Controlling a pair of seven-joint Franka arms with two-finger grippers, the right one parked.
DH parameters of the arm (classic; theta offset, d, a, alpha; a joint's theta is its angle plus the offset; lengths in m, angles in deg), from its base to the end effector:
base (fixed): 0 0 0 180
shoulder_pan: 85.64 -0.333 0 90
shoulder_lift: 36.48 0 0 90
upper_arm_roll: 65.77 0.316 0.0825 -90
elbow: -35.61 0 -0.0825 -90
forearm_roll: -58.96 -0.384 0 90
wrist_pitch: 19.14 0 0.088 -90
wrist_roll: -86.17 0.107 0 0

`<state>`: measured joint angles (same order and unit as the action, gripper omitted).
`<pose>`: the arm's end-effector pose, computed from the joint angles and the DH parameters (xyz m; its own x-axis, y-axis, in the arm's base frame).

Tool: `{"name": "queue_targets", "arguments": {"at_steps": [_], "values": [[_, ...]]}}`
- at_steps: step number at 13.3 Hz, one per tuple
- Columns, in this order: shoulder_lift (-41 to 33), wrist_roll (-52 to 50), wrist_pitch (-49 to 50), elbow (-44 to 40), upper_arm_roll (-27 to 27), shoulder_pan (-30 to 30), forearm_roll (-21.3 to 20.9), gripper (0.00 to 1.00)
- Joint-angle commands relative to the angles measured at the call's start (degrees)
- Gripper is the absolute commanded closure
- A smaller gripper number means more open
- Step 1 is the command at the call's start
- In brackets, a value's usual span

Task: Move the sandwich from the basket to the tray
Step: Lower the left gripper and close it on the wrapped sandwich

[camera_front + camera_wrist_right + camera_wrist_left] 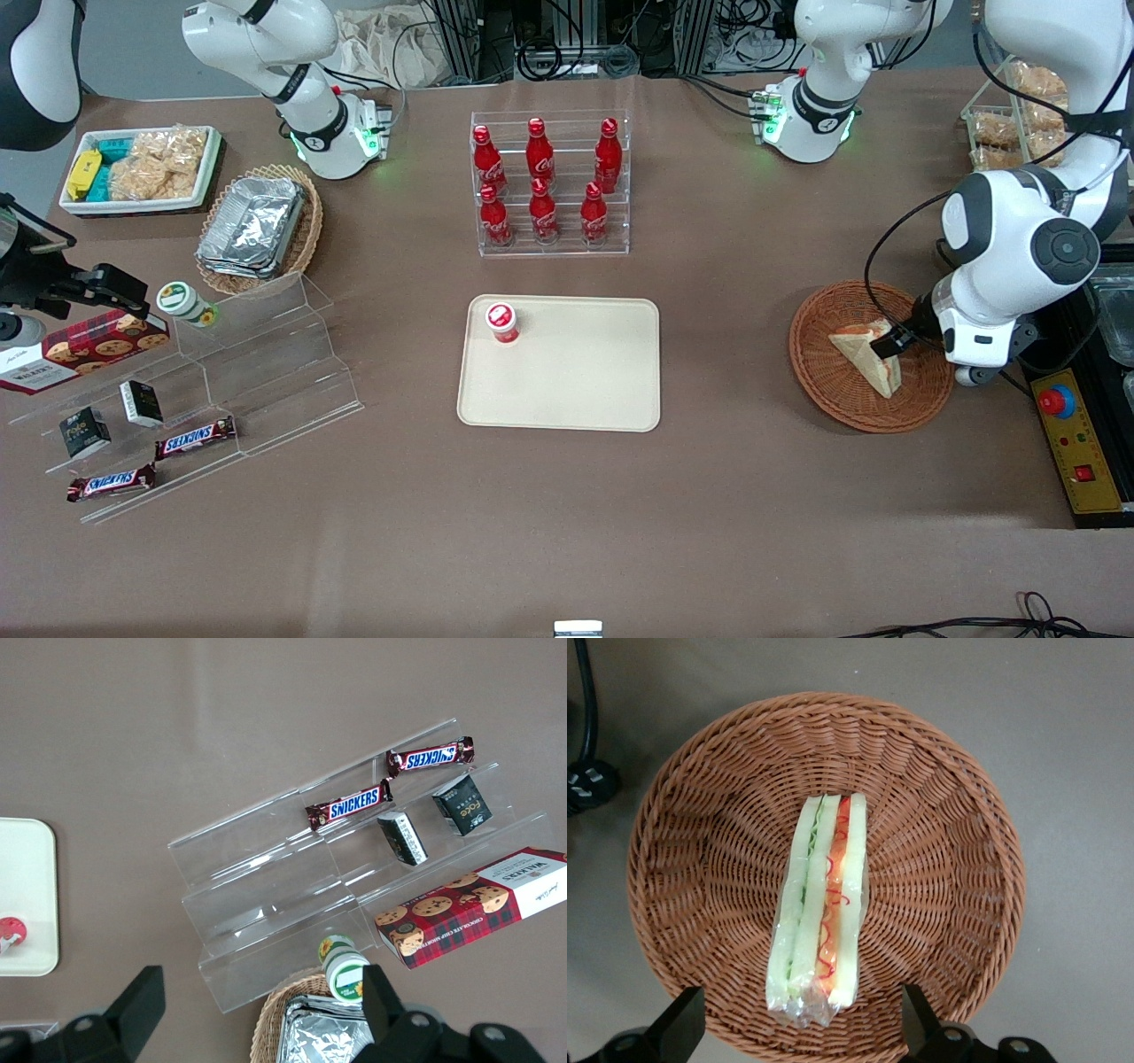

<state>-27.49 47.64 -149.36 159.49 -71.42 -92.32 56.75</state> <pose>0.5513 0.0113 0.3209 0.7858 0.6178 -0.0275 0.6168 -0.7862 -0.0384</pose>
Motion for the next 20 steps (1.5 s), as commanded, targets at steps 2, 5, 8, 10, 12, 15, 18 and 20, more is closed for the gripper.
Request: {"name": "queue_targets", "arguments": {"at_steps": [2,5,8,10,12,15,18,20], "values": [[1.9,-2.51,-5.82,3.12,-0.24,-0.87,-0.96,0.0],[3.31,-2.51,-6.71,3.83,-0.16,-1.05,-1.04,0.0],[5.85,-2.6,-10.74,4.88,0.02,-1.84,-1.05,0.0],[7.7,-2.6,-12.07,4.71,0.02,-1.67,-1.05,0.22],[7.62,-2.77,-11.99,4.45,-0.07,-1.58,-1.05,1.0],[5.43,0.72,-9.89,2.78,-0.24,-1.4,-1.22,1.0],[3.4,4.87,7.98,-7.9,-1.99,-0.79,-1.05,1.0],[3.66,6.53,18.47,-17.31,-5.85,-0.61,-0.96,1.0]]}}
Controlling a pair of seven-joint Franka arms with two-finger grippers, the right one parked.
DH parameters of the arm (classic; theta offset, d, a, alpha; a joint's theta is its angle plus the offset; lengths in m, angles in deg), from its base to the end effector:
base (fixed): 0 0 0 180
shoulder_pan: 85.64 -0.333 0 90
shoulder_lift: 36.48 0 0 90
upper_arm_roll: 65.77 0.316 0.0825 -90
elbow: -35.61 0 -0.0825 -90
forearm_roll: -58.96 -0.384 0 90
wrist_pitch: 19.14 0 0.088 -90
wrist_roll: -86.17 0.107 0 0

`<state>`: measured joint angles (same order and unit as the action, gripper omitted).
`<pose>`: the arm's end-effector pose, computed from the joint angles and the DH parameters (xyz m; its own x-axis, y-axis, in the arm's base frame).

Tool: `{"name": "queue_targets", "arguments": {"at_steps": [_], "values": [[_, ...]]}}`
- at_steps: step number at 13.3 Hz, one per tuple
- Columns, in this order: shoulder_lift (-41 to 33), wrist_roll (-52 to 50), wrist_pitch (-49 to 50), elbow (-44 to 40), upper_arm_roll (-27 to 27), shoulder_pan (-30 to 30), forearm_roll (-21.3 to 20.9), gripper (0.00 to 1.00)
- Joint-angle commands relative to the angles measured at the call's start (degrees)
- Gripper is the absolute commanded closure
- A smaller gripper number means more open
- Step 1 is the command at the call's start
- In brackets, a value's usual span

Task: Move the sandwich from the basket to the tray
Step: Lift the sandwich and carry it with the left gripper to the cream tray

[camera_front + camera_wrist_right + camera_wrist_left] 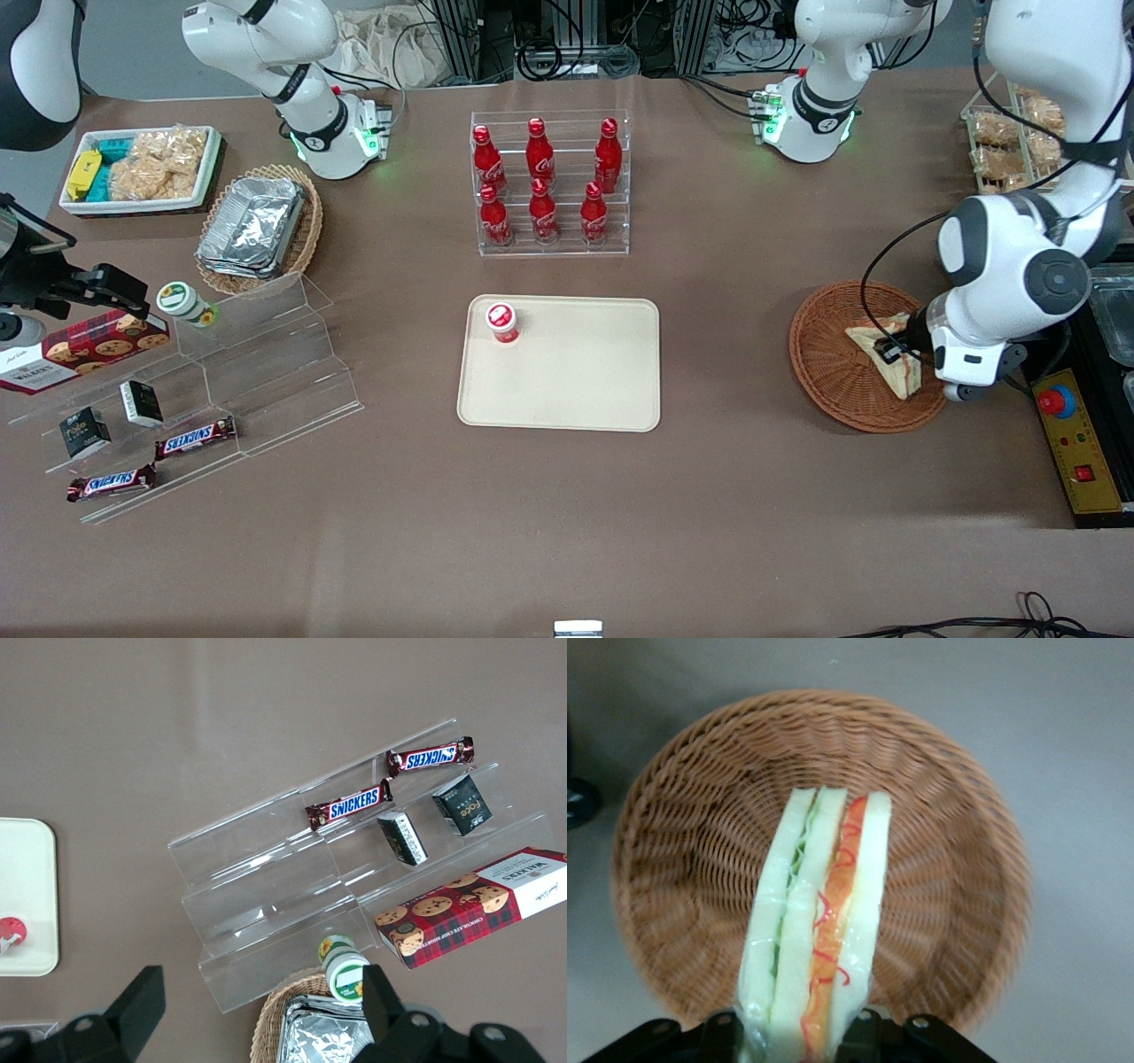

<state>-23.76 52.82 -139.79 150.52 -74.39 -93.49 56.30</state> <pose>0.5789 -0.0033 0.3384 0.8497 0.5182 -0.0970 0.5137 -0.8552 -0.0685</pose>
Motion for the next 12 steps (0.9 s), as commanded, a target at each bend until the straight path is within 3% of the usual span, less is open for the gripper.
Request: {"name": "queue_targets", "arguments": {"at_steps": [1,6,9,12], "values": [[0.29,1.97,12.25,-12.56,-5.24,0.73,-0.33,1.0],[9.06,1.89,17.21,-27.35,-17.21,5.19,-0.42,1.0],[16.97,1.19,15.2,-30.88,-17.13,14.6,-1.29,1.0],[24.87,-4.32,5.11,-30.88,-17.05,20.66,-3.84,1.0]]}}
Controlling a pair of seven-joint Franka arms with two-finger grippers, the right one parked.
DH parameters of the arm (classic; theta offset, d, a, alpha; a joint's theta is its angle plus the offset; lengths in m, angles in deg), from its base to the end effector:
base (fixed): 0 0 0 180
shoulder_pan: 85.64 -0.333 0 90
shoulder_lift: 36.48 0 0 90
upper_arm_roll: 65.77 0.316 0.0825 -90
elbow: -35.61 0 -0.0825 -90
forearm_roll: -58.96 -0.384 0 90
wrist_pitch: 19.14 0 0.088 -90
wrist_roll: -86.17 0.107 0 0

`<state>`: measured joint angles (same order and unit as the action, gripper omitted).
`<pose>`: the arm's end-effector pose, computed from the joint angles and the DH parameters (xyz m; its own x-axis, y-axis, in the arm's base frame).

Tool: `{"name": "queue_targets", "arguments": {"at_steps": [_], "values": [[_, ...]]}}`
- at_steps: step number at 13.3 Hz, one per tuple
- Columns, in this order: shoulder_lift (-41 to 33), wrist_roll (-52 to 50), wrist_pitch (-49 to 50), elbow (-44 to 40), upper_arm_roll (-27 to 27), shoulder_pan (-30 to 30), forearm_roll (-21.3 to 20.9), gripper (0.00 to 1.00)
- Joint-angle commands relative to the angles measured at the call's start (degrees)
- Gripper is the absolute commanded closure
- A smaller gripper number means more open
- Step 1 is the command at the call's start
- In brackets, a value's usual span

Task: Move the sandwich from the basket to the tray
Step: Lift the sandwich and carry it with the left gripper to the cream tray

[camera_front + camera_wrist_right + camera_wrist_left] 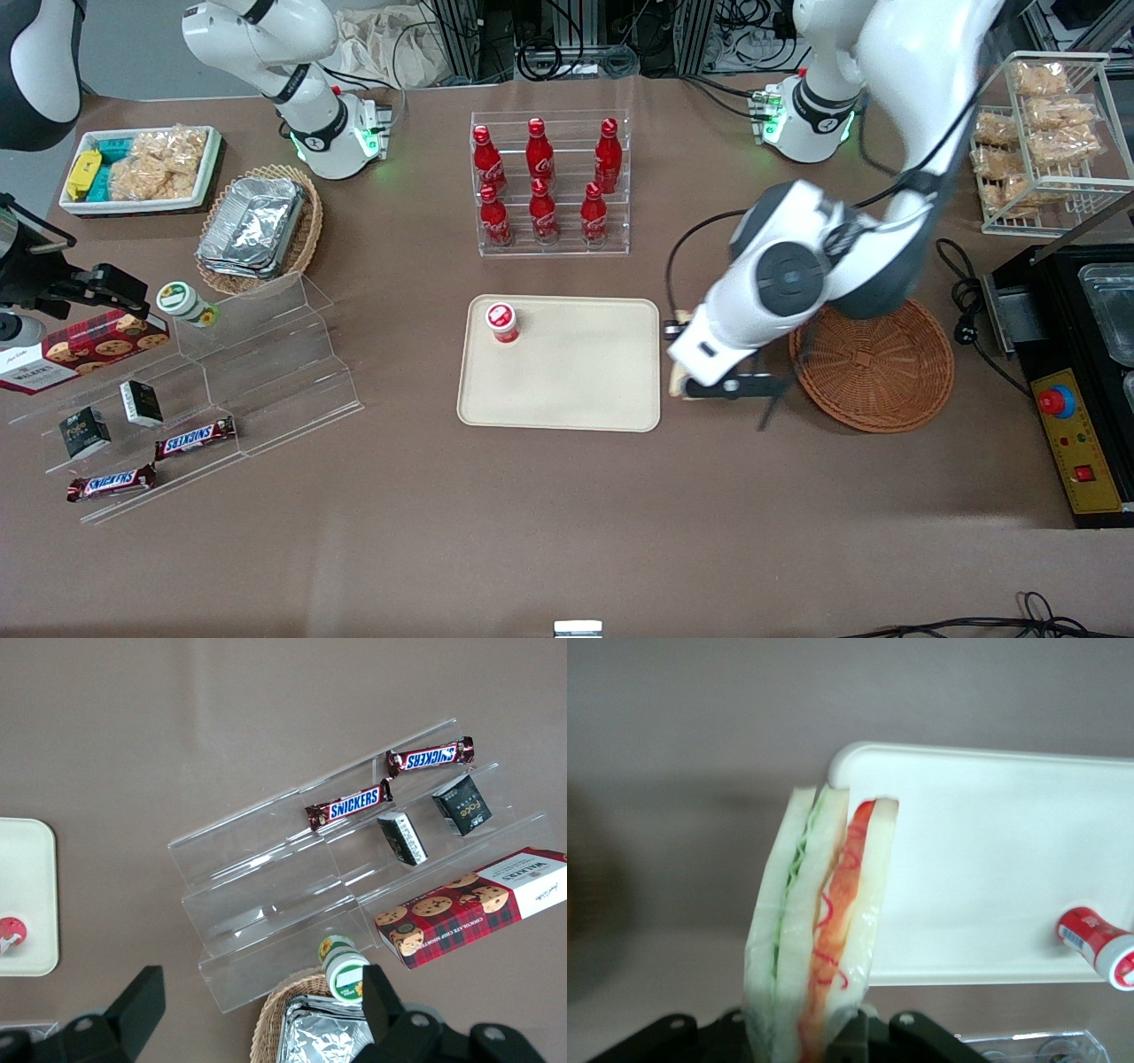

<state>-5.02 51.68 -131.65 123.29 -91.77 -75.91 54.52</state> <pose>0.5852 -0.3571 0.3582 0.9898 -0.0091 -0.1419 0.0048 -0.9952 0.0974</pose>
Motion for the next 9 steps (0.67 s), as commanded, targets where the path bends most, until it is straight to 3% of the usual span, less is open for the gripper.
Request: {"name": "queue_targets", "arguments": {"at_steps": [1,4,5,7,8,9], "values": [[8.77,-5.74,-5.5,-3.65,0.33,4.58,-4.67,1.0],[13.26,-11.47,-7.46,-3.83,0.24,6.26,-11.62,0.92],[13.97,-11.56,-8.16,-4.35,0.24,6.52,-12.34,0.84],[14.77,-11.48,-8.34,-4.44,0.33,6.53,-12.52,0.52],[14.86,-11.3,-8.34,-4.44,0.33,6.53,-12.52,0.15],[14.68,-11.47,-8.34,-4.44,0.33,6.53,-12.35,0.0]]}}
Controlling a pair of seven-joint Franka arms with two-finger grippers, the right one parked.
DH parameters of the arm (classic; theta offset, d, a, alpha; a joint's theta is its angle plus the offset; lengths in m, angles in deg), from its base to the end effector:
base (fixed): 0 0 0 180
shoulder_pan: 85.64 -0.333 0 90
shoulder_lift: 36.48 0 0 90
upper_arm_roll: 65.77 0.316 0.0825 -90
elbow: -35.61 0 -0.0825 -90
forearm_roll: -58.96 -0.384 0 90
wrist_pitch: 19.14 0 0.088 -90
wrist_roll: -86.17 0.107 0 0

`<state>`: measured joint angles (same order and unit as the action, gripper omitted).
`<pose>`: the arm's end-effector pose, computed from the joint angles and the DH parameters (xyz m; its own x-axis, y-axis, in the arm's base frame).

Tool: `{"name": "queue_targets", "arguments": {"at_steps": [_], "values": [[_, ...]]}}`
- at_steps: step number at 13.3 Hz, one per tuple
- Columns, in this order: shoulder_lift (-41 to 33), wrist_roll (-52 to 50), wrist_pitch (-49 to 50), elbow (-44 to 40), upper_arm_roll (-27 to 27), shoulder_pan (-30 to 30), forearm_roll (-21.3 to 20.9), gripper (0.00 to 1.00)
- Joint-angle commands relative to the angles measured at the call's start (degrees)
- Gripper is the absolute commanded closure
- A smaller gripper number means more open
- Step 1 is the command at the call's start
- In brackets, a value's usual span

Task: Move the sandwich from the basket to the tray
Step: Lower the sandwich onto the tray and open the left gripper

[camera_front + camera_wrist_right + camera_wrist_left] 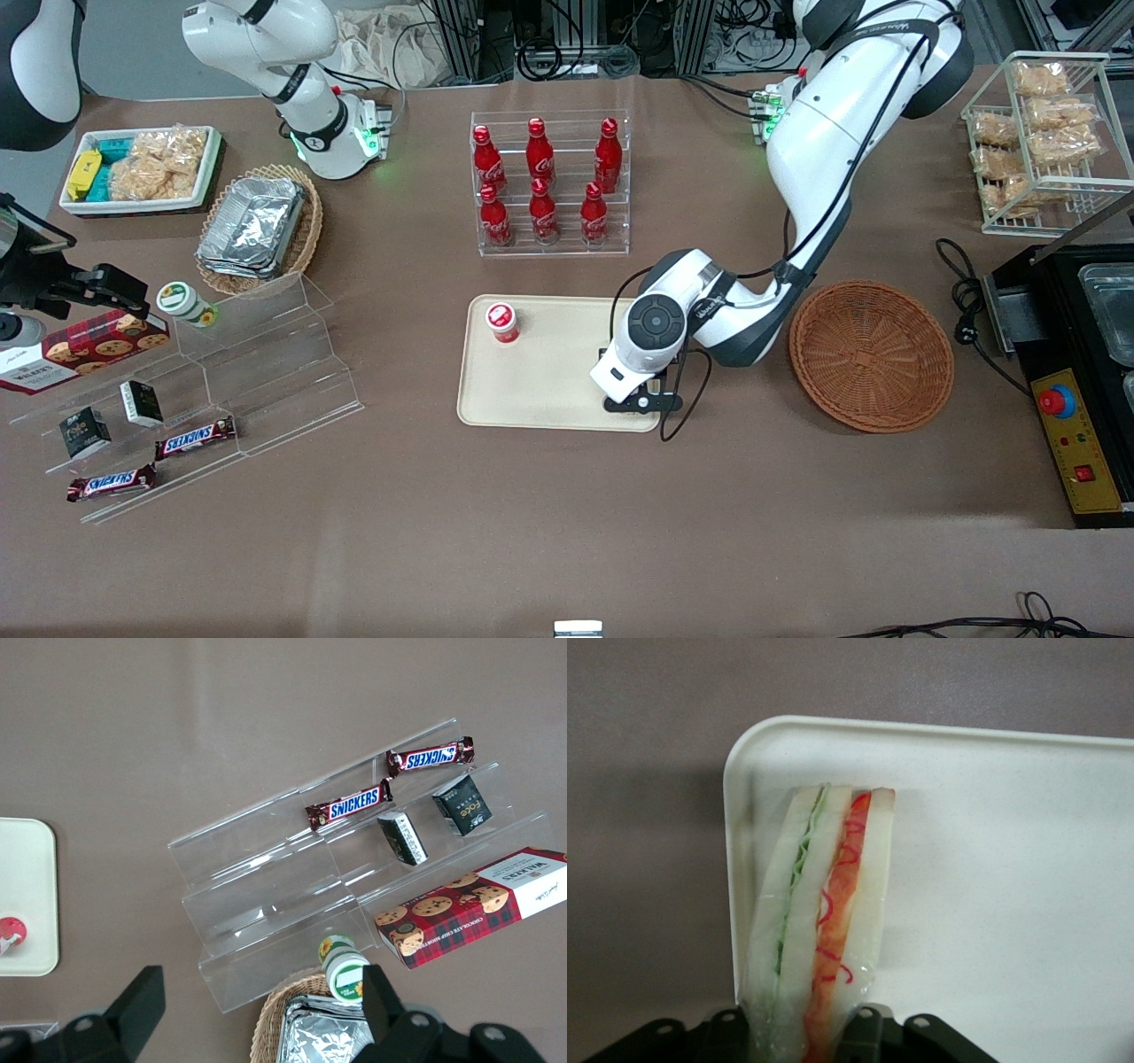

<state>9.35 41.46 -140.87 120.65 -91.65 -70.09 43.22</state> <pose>0.5712 -0.4160 0.2256 0.9928 0.0102 -0.1195 0.0126 -0.9997 0.0194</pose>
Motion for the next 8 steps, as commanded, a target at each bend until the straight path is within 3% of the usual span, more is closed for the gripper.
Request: {"name": "queue_targets", "arguments": {"at_steps": [1,6,8], "values": [[-0.04,-1.26,0.97,-1.81,0.12,0.53,-1.05,0.0],[-7.4,-0.65,9.38,-4.71,0.3,-1.13,-1.4,0.0],[-12.49,-0.03,12.3,-3.31,-0.14,-5.86,-0.35,0.0]]}}
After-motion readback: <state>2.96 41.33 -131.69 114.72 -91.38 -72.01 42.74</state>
